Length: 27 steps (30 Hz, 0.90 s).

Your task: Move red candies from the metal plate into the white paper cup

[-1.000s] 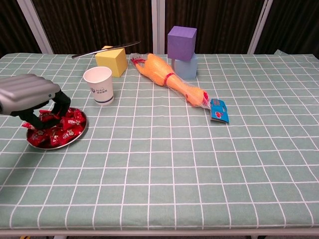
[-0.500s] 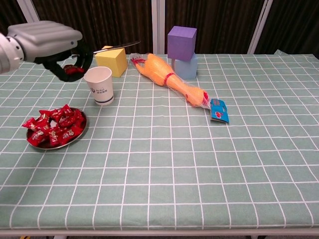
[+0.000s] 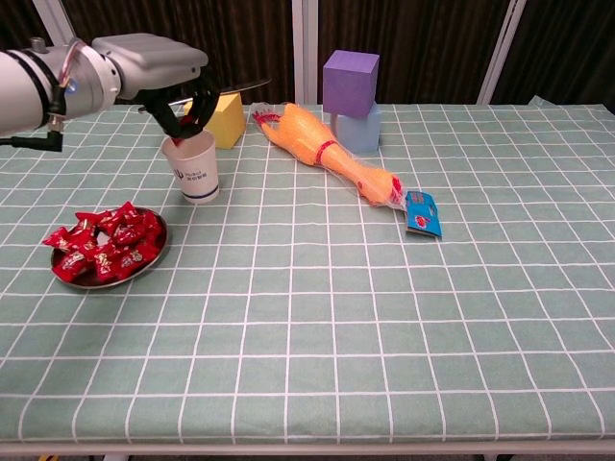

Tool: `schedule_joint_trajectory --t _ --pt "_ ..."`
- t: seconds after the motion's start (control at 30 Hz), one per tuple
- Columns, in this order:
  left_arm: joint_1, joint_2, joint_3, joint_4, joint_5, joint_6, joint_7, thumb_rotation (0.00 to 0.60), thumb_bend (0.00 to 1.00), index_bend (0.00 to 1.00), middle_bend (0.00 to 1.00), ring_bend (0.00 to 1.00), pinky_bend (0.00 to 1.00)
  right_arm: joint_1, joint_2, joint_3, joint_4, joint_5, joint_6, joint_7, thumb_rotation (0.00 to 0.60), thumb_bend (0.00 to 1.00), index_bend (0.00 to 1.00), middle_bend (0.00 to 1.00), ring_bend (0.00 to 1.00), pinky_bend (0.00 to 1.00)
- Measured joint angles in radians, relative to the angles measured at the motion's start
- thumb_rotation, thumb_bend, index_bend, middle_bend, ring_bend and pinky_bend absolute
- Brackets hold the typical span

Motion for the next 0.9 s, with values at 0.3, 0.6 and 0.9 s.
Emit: schedule_joint_trajectory --t 0.3,0.6,0.9 --pt "-0.013 -0.001 0.018 -0.025 -0.059 0.036 0.055 0.600 0.48 0.38 0.43 0.88 1.00 -0.004 -0.002 0.002 0.012 0.010 -0.001 0.015 0.600 0.10 0.26 0.25 0.20 0.44" --pt "0.113 0.102 0.053 -0.211 0.058 0.256 -0.043 0.600 0.37 0.37 0.42 0.87 1.00 0.008 -0.003 0.004 0.016 -0.001 -0.013 0.019 0.600 0.10 0.26 0.25 0.20 0.45" --pt "0.225 0.171 0.206 -0.314 0.238 0.339 -0.075 0.600 0.27 0.38 0.42 0.87 1.00 0.013 -0.007 0.001 0.010 -0.013 -0.015 0.013 0.600 0.10 0.26 0.25 0.21 0.46"
